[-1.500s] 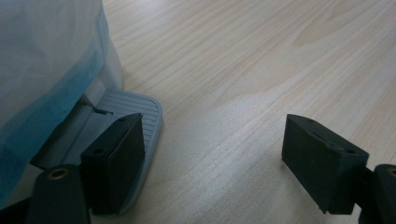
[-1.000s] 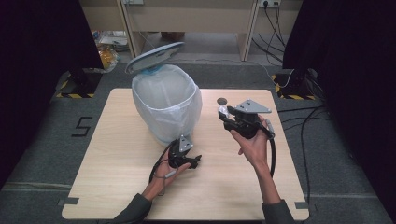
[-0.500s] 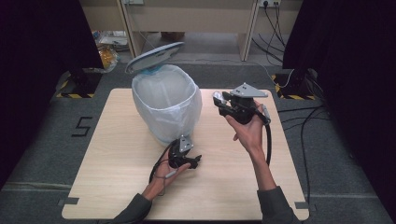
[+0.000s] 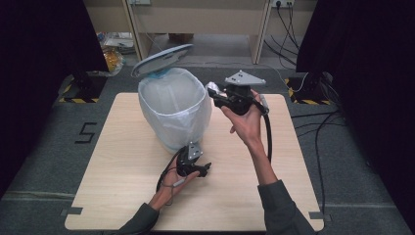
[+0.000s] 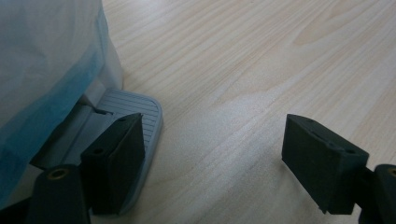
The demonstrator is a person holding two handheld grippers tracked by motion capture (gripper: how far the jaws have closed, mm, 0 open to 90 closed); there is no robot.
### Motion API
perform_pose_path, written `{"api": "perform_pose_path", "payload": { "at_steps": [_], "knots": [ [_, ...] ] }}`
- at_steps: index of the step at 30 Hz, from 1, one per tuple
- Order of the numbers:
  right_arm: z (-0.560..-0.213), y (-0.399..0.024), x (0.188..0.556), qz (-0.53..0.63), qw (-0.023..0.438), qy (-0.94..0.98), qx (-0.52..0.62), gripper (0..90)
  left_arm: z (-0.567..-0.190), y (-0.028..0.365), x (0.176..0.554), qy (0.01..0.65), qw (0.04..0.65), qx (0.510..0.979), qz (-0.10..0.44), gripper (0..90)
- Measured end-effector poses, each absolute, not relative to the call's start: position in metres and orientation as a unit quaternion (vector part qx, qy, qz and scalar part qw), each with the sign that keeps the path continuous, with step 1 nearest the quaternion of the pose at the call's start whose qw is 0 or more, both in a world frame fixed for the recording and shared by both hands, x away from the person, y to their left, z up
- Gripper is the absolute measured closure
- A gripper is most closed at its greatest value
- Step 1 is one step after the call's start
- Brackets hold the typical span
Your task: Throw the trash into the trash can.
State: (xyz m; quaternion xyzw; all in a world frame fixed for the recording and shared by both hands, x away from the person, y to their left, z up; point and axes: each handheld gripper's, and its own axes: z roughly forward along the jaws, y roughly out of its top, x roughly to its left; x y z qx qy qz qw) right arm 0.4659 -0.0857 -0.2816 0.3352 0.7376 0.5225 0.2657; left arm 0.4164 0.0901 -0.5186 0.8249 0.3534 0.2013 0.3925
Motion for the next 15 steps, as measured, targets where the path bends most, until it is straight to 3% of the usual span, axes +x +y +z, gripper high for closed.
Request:
{"api": "perform_pose_path", "payload": {
  "at_steps": [15],
  "knots": [
    [-0.274,-0.047,0.488,0.537,0.250,0.738,0.323,59.0,-0.519,0.089,0.416,0.356,0.398,0.821,0.201,20.8]
  ]
}}
